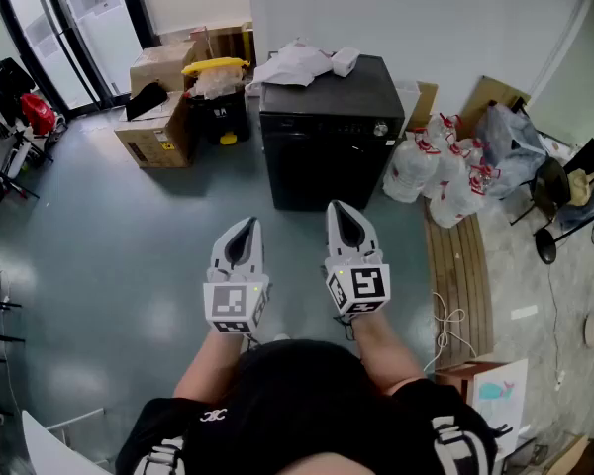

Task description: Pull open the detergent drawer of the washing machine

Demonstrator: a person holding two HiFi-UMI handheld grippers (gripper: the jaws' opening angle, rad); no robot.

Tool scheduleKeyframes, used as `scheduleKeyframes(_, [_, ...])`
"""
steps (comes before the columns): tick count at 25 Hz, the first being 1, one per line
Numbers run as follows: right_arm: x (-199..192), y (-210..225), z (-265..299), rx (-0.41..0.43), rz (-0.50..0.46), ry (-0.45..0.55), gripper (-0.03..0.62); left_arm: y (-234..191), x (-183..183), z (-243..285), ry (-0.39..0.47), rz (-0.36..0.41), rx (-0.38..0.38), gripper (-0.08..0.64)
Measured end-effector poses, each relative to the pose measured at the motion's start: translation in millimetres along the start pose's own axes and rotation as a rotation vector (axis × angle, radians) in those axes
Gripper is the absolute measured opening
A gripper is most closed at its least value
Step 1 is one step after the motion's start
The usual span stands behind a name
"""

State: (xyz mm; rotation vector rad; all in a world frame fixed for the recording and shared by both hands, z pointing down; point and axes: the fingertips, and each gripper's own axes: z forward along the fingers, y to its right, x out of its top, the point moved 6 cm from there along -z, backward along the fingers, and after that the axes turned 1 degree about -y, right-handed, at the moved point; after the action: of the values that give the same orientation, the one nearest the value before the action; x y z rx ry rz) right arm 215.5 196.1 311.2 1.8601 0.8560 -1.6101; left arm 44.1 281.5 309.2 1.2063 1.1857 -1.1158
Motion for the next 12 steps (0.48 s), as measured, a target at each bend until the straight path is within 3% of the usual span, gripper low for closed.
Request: scheduleKeyframes(12, [-0.8, -9.3, -7.7, 0.012, 0.005, -0.004, 0.002, -4.1, -5.4, -7.5, -0.027, -0.045, 0.005, 0.000])
